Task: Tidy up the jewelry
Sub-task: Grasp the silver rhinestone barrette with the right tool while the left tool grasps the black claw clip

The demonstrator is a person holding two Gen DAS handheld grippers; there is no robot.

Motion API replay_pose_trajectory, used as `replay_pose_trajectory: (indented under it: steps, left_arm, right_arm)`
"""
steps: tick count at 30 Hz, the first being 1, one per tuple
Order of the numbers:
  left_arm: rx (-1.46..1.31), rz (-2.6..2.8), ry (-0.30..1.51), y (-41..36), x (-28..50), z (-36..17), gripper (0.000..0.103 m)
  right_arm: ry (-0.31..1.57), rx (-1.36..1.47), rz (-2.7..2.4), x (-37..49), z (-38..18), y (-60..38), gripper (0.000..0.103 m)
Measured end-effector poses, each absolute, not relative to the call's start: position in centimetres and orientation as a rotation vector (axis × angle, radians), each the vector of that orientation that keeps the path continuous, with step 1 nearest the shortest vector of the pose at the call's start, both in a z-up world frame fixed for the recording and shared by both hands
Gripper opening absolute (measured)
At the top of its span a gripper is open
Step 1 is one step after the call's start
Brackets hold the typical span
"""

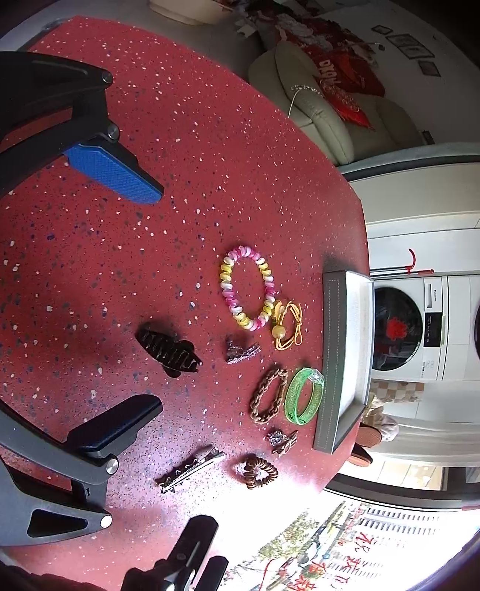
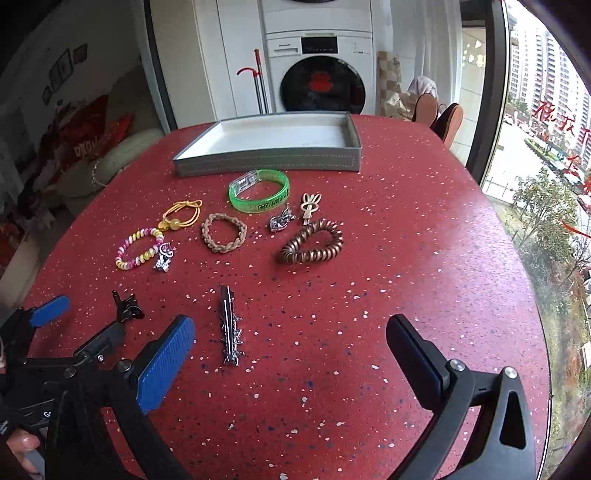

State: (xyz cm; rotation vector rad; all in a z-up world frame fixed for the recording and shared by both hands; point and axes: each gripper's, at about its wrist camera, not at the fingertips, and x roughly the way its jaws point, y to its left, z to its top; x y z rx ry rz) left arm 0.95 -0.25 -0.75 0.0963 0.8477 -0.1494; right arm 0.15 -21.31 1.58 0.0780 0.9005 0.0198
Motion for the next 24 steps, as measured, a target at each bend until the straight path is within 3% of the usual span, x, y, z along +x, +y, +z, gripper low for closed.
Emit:
replay_pose_trajectory:
  steps: [4,12,18,19,21,24]
  left_arm:
    - [0.12,-0.165,0.86,-0.7,1.5,-0.9,0.103]
    - [0.149,-0.187,0.879,-1.4,2.6,-1.5,0.102]
    - [0.174,-0.214,0.885,-2.1,2.9,-1.7,0.092]
    - [0.175,-0.217,0.885,-2.2,2.9,-1.7,0.087]
    - [0.17,-0.236,0.89,-2.4,2.9,-1.6,0.079]
    - [0.162,-0.262,0.894,-2.6,3.0,-1.4,0.052]
  right_arm:
    - [0.95,0.065,0.071,1.7,1.0,-20.5,0.099]
    - [1.067,0.033,0.16,4.2,-0.5,-19.3,0.055]
    - [1.08,-0.063,0.173,4.4,-0.6,-17.9,0.049]
    - [1.081,-0.084,0.169,4.3,-0.6,-17.7,0.048]
    - [1.078,-0.108,0.169,4.3,-0.6,-17.6,0.036]
    - [1.081,-0.104,0.183,4.3,-0.5,-17.7,0.019]
